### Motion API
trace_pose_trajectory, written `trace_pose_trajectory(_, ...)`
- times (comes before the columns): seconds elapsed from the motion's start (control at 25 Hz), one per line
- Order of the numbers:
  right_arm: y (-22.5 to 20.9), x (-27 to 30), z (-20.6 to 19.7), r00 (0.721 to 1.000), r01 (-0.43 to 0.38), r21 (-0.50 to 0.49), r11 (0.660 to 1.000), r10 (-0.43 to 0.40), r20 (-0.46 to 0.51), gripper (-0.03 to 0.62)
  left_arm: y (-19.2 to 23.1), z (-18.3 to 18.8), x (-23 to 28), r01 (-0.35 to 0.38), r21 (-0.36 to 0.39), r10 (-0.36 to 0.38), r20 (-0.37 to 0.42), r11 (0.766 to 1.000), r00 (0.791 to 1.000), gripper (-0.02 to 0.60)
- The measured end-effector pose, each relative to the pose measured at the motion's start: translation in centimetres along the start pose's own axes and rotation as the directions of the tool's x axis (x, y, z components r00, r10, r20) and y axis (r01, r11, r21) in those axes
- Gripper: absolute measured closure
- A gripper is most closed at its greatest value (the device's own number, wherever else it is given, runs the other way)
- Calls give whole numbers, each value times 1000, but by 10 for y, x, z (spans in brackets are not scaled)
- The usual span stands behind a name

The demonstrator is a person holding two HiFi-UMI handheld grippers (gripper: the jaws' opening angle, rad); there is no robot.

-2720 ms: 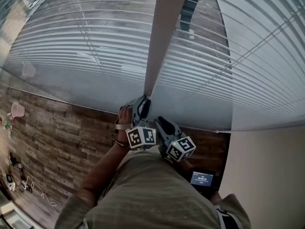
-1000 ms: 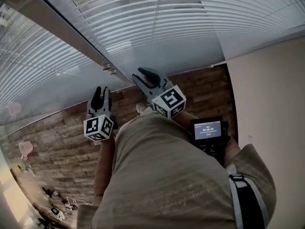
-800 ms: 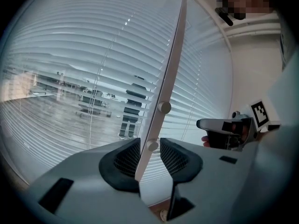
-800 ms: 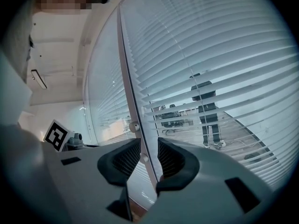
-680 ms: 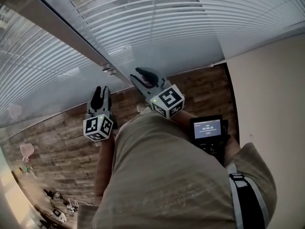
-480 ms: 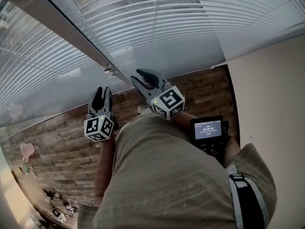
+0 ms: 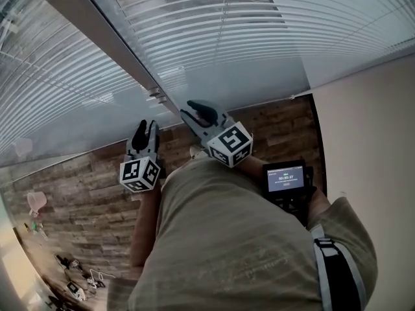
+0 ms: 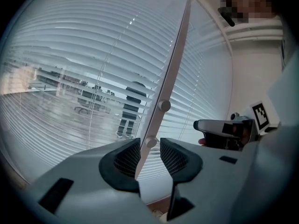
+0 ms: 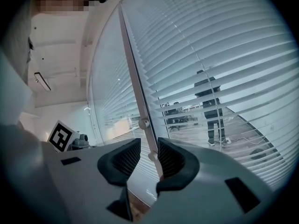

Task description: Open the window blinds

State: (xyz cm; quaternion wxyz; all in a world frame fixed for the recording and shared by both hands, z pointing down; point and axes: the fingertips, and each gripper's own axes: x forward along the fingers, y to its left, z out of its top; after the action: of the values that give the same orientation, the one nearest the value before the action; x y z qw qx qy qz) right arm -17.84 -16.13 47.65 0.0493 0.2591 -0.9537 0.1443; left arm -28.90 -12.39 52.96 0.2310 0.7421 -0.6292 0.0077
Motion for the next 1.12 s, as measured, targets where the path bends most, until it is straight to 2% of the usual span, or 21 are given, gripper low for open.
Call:
trace_pose_trajectory(0.6,2,-5,-9,999,1,-6,1000,-1,-39,493,-7,-13,4,19,-38,-21,-37,999,999,437)
trace_pose_trajectory(1.12,0,2,-10,999,-4,-4,1000,4,-46,493,-5,-15,8,23,-31,-25,-54,999,998,437)
